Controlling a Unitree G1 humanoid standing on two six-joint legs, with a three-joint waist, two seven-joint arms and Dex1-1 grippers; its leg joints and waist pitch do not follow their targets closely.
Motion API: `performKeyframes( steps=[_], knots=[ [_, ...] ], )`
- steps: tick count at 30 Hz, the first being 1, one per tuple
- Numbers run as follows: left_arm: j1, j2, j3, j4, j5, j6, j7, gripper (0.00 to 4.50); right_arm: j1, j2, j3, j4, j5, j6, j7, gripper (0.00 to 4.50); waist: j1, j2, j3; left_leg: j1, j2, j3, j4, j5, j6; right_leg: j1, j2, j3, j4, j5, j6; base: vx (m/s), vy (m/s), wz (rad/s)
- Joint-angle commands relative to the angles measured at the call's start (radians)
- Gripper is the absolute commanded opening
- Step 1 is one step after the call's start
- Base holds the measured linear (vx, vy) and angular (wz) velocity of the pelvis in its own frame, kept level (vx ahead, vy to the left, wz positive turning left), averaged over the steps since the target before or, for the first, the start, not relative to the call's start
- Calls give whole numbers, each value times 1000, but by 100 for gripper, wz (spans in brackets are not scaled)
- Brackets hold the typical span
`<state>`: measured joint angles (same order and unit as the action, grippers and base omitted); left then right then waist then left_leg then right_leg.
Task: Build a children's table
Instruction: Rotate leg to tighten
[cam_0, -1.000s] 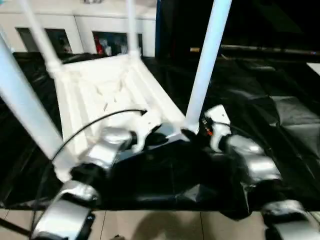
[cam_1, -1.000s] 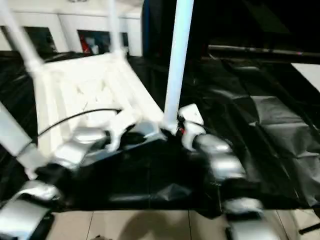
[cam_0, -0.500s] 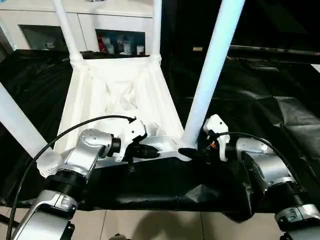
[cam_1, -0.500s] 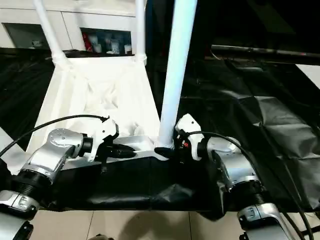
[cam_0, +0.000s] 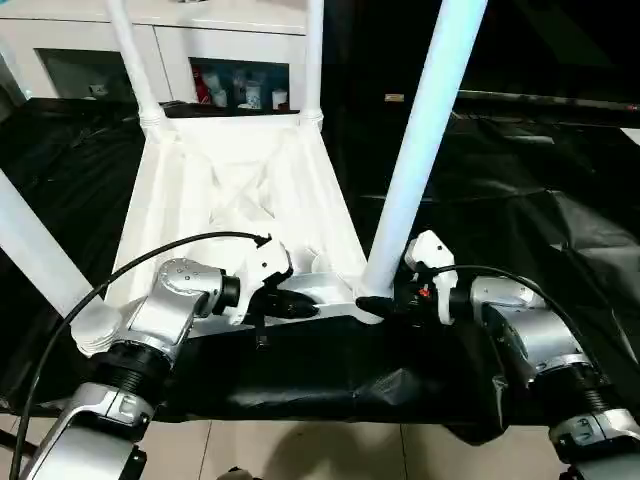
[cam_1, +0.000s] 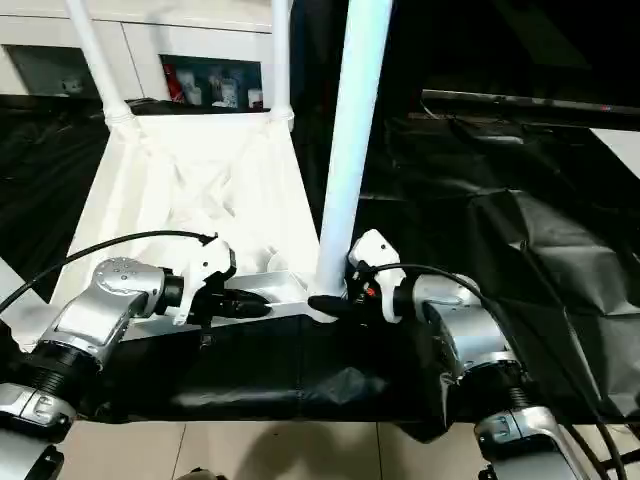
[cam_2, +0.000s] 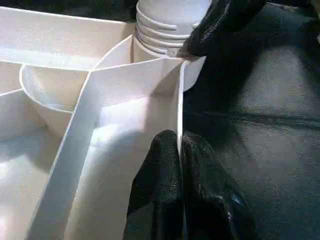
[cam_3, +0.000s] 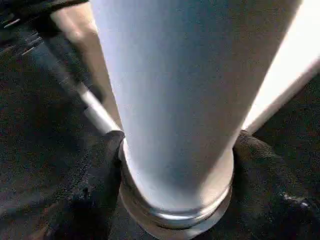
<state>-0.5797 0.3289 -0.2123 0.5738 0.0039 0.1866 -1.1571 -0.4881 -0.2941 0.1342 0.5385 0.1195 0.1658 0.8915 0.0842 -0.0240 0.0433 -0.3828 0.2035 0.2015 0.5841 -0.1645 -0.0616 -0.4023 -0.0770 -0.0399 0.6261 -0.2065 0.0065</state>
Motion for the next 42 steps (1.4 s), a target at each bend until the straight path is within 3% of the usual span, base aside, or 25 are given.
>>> performKeyframes(
  steps=[1, 2, 4, 5, 8, 14, 15, 22, 23, 30, 33, 36, 38, 42],
  knots=[
    [-10, -61, 25, 63, -15, -7, 99, 0, -15, 38, -43, 73, -23, 8, -163, 277, 0, -15, -51, 20, 28, -15, -68, -221, 18, 36, -63, 37, -87, -217, -209, 0, 0, 0],
    [-20, -78, 26, 83, -6, -4, 134, 0, -14, 61, -49, 81, -24, 12, -205, 277, -4, -15, -50, 20, 28, -17, -70, -237, 5, 37, -64, 36, -89, -250, -199, 0, 0, 0],
    [-39, -116, 25, 116, 6, 9, 194, 0, -10, 115, -62, 91, -26, 22, -295, 277, -6, -15, -47, 28, 28, -15, -70, -263, -4, 28, -63, 40, -97, -296, -182, 0, 0, 0],
    [-45, -132, 25, 123, 8, 16, 214, 0, -10, 138, -71, 92, -21, 28, -328, 277, -5, -16, -49, 23, 27, -19, -71, -265, -11, 35, -67, 39, -95, -312, -172, 0, 0, 0],
    [-84, -217, 26, 175, 29, 24, 350, 0, -23, 240, -78, 112, -33, 20, -477, 277, -4, -12, -49, 26, 29, -19, -74, -266, -13, 30, -64, 41, -97, -295, -165, 0, 0, 0],
    [-124, -264, 13, 229, 53, -7, 409, 0, -69, 319, -105, 174, -38, -40, -579, 277, -2, -6, -53, 28, 25, -18, -75, -262, -13, 33, -62, 40, -97, -247, -163, 0, 0, 0],
    [-126, -261, 11, 229, 54, -19, 402, 0, -72, 323, -112, 173, -26, -49, -566, 312, 0, -7, -53, 28, 26, -18, -73, -260, -5, 35, -63, 41, -96, -231, -163, 0, 0, 0],
    [-110, -205, 24, 212, 40, -46, 315, 0, -63, 257, -90, 133, -20, -70, -420, 394, 3, -12, -54, 22, 26, -17, -73, -232, 21, 42, -64, 39, -94, -209, -172, 0, 0, 0],
    [-98, -185, 23, 197, 28, -48, 270, 0, -57, 217, -64, 117, -27, -69, -347, 402, 3, -12, -54, 22, 26, -17, -72, -229, 24, 42, -64, 38, -93, -207, -175, 0, 0, 0],
    [-40, -109, 17, 113, -27, -75, 73, 0, -5, 71, -10, 12, -8, -47, -65, 402, 4, -16, -52, 18, 29, -18, -72, -224, 46, 45, -63, 38, -91, -205, -179, 0, 0, 0],
    [-2, -42, 1, 34, -68, -32, -76, 0, 8, -3, 3, -23, -3, -27, 39, 402, 3, -7, -51, 22, 33, -17, -72, -232, 44, 40, -63, 39, -91, -207, -192, 0, 0, 0],
    [10, -14, -4, 9, -79, -12, -124, 0, 8, -26, 11, -32, 1, -16, 75, 402, 8, -5, -55, 27, 34, -12, -69, -208, 44, 37, -59, 39, -82, -139, -226, 0, 0, 0],
    [11, -1, 3, 12, -80, -8, -129, 0, 9, -33, 19, -39, 5, -11, 97, 402, 9, -5, -56, 24, 33, -11, -68, -182, 50, 40, -57, 37, -76, -94, -235, 0, 0, 0],
    [12, 14, 15, 20, -77, -14, -133, 0, 12, -31, 27, -46, 11, 0, 126, 365, 8, -10, -56, 20, 30, -11, -66, -183, 53, 44, -61, 36, -77, -107, -231, 0, 0, 0]
  ],
)
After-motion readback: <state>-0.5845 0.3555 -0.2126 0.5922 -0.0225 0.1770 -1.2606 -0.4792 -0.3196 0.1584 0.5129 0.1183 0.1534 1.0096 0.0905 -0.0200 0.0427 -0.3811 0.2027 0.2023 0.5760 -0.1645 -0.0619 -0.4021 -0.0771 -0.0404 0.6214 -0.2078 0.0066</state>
